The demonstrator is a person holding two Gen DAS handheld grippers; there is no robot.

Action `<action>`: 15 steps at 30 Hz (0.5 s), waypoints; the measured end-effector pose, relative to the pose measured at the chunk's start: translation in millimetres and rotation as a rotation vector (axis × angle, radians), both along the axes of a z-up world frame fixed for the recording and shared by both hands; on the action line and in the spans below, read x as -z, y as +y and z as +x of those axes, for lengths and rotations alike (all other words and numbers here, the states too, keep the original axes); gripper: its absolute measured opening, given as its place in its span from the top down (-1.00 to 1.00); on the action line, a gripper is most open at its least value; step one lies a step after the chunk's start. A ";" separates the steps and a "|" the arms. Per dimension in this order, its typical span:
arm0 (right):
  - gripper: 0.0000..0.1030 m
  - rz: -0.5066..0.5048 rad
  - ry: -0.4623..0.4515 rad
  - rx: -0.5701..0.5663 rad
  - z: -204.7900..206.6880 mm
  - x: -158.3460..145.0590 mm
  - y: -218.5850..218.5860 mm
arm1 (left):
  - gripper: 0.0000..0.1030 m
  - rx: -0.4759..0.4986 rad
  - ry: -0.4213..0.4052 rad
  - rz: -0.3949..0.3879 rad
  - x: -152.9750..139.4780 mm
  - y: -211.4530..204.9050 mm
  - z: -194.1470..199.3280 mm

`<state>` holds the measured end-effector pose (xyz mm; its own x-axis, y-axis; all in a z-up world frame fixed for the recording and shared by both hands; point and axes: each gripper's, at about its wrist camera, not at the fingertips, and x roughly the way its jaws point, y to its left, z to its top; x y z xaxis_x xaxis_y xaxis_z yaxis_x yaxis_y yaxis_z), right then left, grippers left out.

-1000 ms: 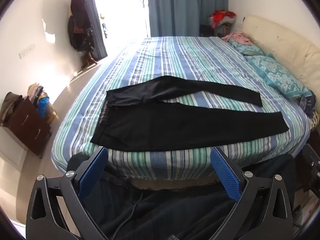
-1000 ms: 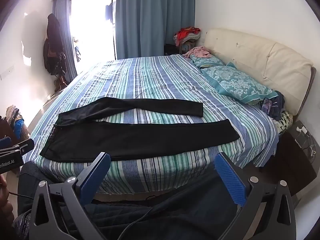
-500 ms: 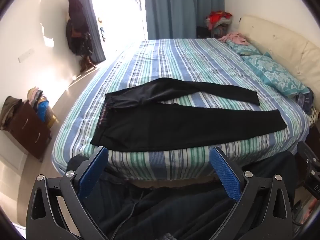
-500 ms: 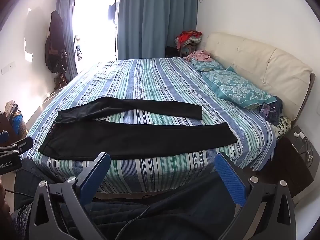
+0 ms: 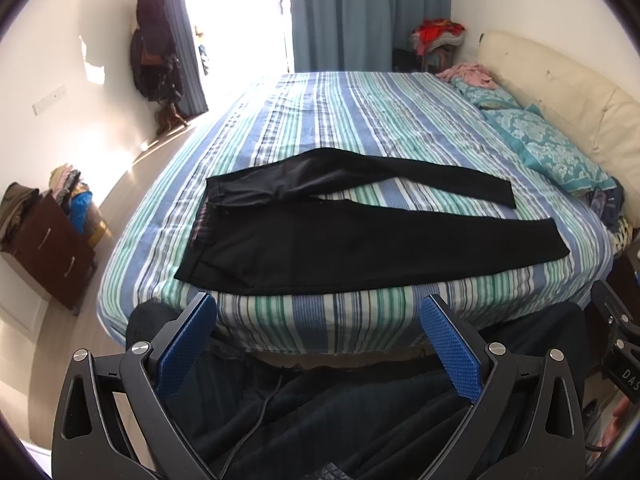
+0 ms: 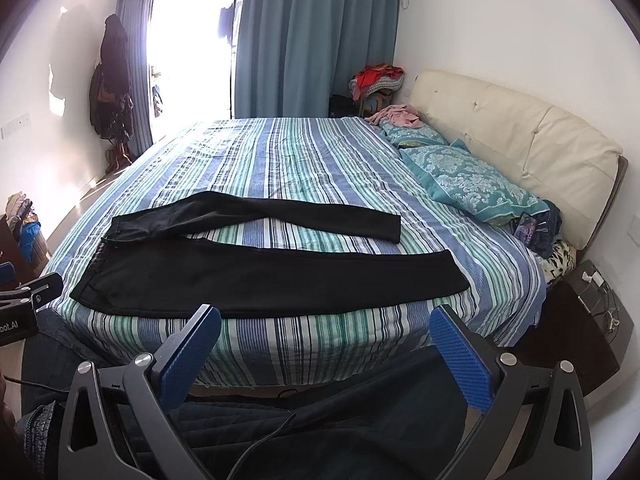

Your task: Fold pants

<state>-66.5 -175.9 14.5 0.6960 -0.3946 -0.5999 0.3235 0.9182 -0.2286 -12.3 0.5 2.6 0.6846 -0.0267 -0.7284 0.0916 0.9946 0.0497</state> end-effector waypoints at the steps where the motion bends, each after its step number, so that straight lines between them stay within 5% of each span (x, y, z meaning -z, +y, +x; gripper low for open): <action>1: -1.00 -0.010 -0.002 0.006 -0.6 0.0 0.8 | -0.98 0.001 0.001 0.000 0.7 0.0 -0.3; 15: -1.00 -0.084 0.024 0.068 0.8 -0.7 -2.8 | -0.98 0.006 0.015 -0.019 3.8 0.2 1.5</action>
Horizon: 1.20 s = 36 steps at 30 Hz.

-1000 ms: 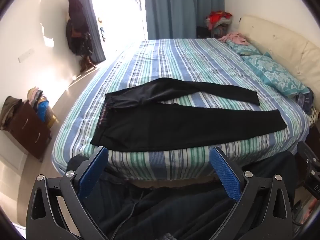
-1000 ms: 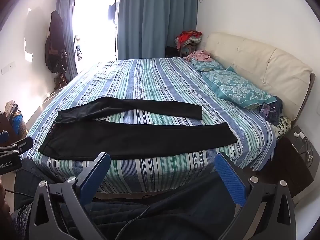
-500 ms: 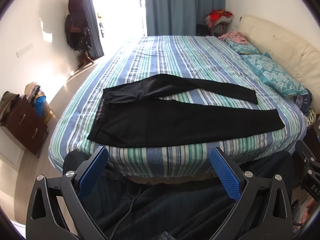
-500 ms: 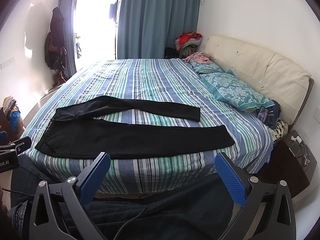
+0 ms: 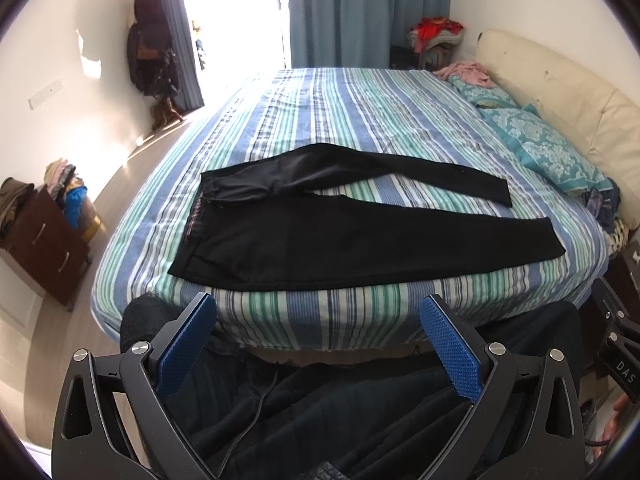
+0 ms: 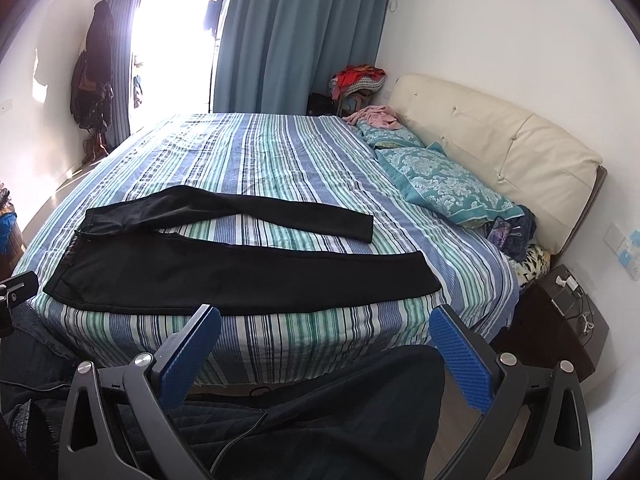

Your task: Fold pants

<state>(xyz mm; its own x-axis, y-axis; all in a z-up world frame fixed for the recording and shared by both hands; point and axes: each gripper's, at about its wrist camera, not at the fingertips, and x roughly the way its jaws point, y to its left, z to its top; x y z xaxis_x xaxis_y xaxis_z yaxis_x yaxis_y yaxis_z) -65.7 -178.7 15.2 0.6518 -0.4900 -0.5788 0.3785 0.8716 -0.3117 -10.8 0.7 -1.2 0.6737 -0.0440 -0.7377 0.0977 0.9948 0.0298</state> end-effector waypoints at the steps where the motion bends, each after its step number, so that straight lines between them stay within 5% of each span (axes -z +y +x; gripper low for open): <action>1: -1.00 -0.001 0.001 0.001 0.1 0.0 -0.5 | -0.98 0.000 -0.002 0.000 0.4 0.0 -0.7; 36: -1.00 0.013 0.044 0.018 4.2 11.6 -3.7 | -0.98 -0.009 -0.008 0.029 2.6 1.4 -5.3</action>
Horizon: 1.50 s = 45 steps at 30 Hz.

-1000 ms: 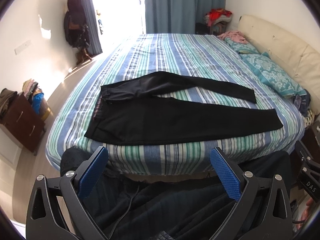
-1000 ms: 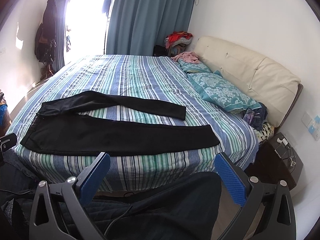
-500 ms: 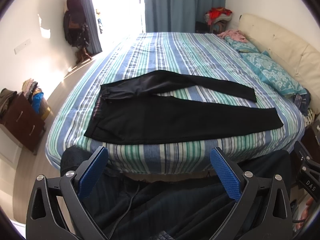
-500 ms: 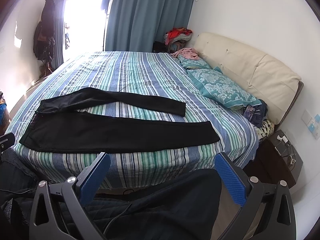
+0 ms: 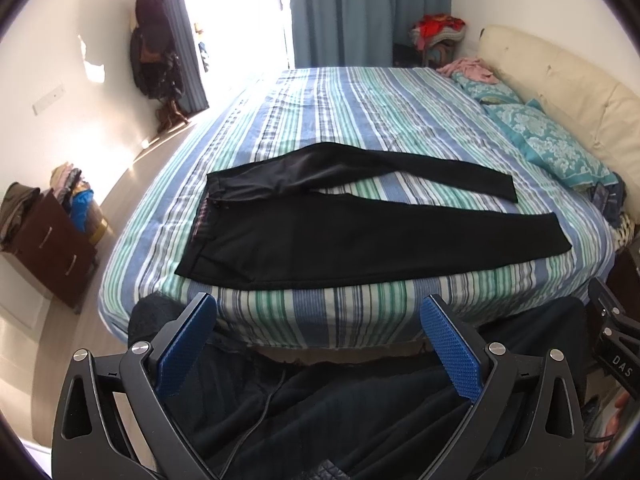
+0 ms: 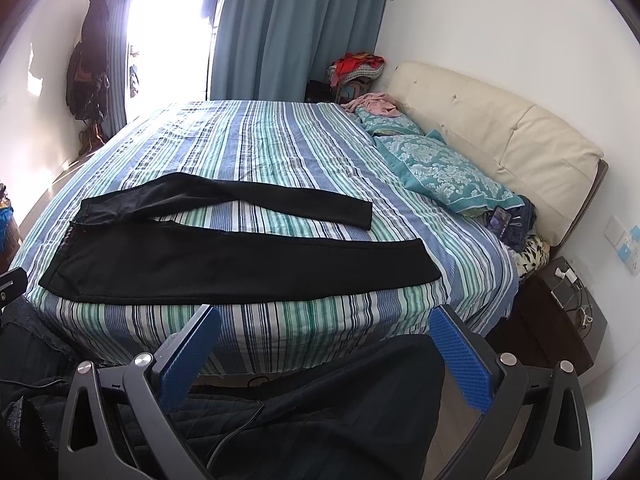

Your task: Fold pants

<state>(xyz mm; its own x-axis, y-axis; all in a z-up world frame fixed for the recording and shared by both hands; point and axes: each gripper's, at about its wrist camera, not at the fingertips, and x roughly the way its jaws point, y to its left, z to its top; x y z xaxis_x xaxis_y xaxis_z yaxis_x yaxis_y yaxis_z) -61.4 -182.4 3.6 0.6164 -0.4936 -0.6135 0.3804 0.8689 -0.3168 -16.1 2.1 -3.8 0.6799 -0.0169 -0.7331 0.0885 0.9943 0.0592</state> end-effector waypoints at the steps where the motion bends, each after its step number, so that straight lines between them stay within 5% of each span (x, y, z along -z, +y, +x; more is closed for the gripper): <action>1: -1.00 0.001 0.001 0.000 0.7 -0.1 0.8 | -0.98 -0.002 -0.007 0.005 -0.9 -0.3 -0.9; 45: -1.00 0.023 0.025 -0.040 6.5 7.7 9.0 | -0.98 -0.001 -0.011 0.021 -3.2 -3.6 -3.4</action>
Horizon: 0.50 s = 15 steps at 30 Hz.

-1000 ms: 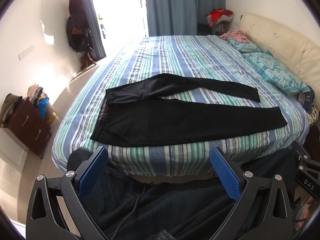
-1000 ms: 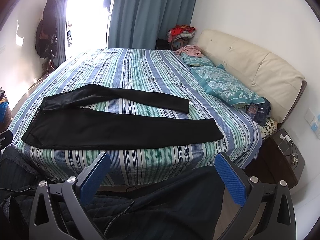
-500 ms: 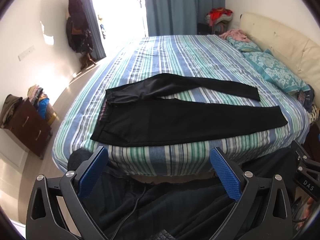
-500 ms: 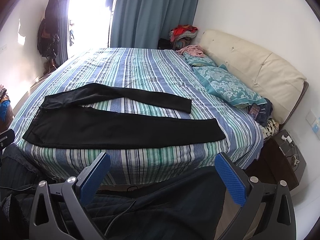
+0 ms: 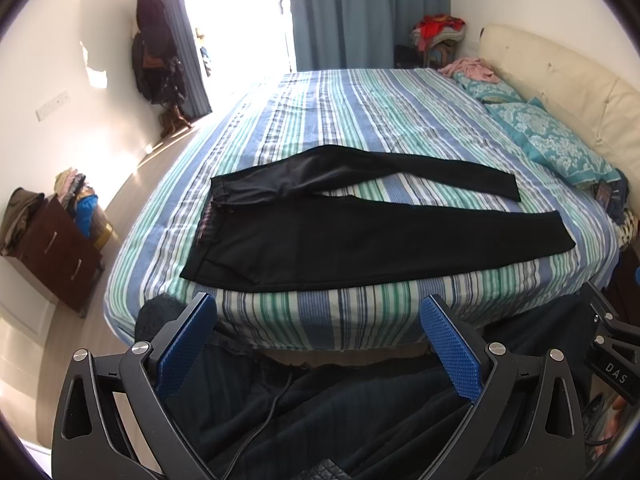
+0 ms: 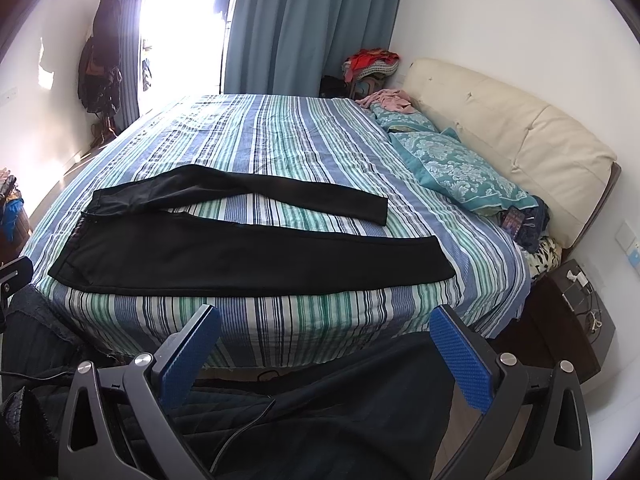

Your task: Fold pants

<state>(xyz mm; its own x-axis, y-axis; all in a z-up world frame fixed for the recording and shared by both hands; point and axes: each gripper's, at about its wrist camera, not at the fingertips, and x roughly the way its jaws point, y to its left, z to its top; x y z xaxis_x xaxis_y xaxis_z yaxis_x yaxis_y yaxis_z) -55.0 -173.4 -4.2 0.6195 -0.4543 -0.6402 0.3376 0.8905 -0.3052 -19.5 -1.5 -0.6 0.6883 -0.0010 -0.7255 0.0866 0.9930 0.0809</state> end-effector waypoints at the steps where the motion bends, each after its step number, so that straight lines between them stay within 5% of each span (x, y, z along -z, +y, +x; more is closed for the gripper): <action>1: -1.00 0.000 0.000 0.000 -0.2 0.1 0.1 | -0.98 0.000 0.000 0.000 0.0 0.1 0.0; 15: -1.00 0.002 0.000 -0.007 1.6 0.9 4.0 | -0.98 0.004 0.003 0.003 3.1 -1.3 -0.3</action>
<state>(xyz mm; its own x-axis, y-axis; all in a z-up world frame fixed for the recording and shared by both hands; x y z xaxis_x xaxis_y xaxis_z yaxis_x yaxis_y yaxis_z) -53.3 -169.4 -5.1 0.6223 -0.4486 -0.6415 0.3316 0.8934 -0.3030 -19.8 -2.8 -3.8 0.6859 -0.0019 -0.7277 0.0909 0.9924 0.0831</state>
